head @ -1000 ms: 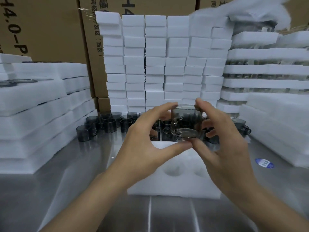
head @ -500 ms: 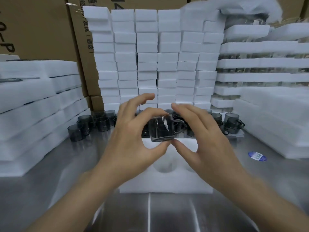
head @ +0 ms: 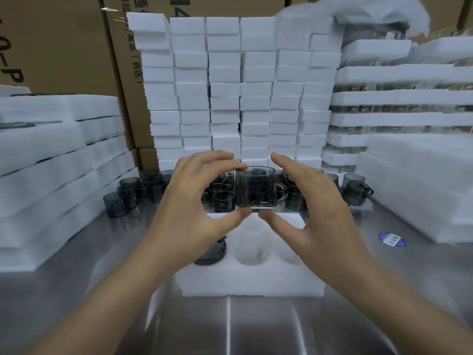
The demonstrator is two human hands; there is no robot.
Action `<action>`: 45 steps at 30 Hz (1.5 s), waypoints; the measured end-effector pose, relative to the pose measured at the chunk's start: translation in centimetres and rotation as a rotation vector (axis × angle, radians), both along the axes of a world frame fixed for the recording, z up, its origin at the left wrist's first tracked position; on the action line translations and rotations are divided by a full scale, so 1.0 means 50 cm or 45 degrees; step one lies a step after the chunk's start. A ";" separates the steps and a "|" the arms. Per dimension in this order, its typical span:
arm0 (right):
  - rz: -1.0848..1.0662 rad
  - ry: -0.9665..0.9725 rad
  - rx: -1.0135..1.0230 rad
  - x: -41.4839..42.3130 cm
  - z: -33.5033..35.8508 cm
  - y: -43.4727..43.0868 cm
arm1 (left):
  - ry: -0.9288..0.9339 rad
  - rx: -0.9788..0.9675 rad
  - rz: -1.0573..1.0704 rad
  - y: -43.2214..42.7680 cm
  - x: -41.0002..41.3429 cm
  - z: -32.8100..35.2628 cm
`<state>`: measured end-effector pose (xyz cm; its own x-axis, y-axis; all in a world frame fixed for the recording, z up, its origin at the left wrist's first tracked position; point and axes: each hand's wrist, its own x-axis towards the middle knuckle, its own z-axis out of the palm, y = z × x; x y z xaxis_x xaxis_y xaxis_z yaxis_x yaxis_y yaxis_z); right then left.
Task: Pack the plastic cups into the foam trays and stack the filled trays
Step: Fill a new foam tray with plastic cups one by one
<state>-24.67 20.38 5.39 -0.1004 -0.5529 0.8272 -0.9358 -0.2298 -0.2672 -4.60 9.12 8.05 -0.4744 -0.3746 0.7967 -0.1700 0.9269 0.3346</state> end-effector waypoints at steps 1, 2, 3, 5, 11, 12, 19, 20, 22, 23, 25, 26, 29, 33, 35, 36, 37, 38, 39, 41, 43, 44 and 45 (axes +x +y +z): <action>-0.029 0.063 -0.026 0.000 0.001 -0.001 | -0.017 -0.055 0.018 0.003 -0.002 0.000; -0.057 0.114 -0.053 0.000 0.002 -0.002 | -0.034 -0.114 0.030 0.008 -0.005 -0.001; -0.079 0.134 -0.070 -0.001 0.002 -0.003 | -0.046 -0.168 0.029 0.014 -0.010 -0.003; -0.099 0.106 -0.057 0.001 -0.001 -0.004 | -0.055 -0.235 -0.010 0.028 -0.021 -0.009; 0.034 -0.183 0.045 0.004 -0.006 -0.003 | -0.035 -0.046 -0.126 0.023 -0.018 -0.017; 0.069 -0.253 0.058 0.006 -0.005 -0.003 | -0.030 0.040 -0.137 0.015 -0.014 -0.014; 0.384 -0.656 0.309 0.020 0.005 0.001 | -0.120 0.503 -0.340 -0.002 -0.001 0.004; 0.402 -0.694 0.306 0.023 0.008 0.002 | -0.132 0.495 -0.341 -0.002 -0.003 0.003; 0.408 -0.732 0.319 0.025 0.009 0.003 | -0.105 0.515 -0.332 -0.002 -0.007 -0.001; 0.405 -0.736 0.337 0.025 0.009 0.003 | -0.086 0.517 -0.322 -0.004 -0.007 -0.002; 0.411 -0.737 0.368 0.025 0.008 0.003 | -0.076 0.507 -0.309 -0.008 -0.004 -0.003; 0.411 -0.740 0.374 0.024 0.006 0.002 | -0.079 0.511 -0.314 -0.009 -0.002 -0.002; 0.372 -0.760 0.337 0.021 0.003 0.000 | -0.083 0.539 -0.310 -0.012 0.002 -0.001; 0.401 -0.781 0.372 0.016 0.010 0.000 | -0.115 0.506 -0.277 -0.011 0.002 0.000; 0.419 -0.750 0.400 0.010 0.015 0.000 | -0.130 0.457 -0.255 -0.008 0.002 0.000; 0.443 -0.743 0.431 0.007 0.017 0.002 | -0.140 0.425 -0.238 -0.005 0.002 0.000; 0.484 -0.761 0.467 0.007 0.019 0.003 | -0.151 0.398 -0.224 -0.003 0.001 0.000; 0.534 -0.800 0.499 0.007 0.021 0.004 | -0.163 0.383 -0.220 -0.001 -0.001 -0.001; 0.573 -0.862 0.523 0.007 0.023 0.004 | -0.179 0.375 -0.226 0.000 -0.002 -0.003; 0.576 -0.986 0.533 0.003 0.024 0.002 | -0.220 0.350 -0.250 0.000 -0.004 -0.006; 0.532 -1.042 0.529 -0.006 0.022 -0.003 | -0.281 0.329 -0.270 -0.004 -0.004 -0.009; 0.509 -1.053 0.528 -0.011 0.020 -0.005 | -0.327 0.325 -0.266 -0.008 -0.003 -0.010; 0.481 -1.062 0.522 -0.015 0.018 -0.007 | -0.373 0.328 -0.247 -0.013 -0.001 -0.012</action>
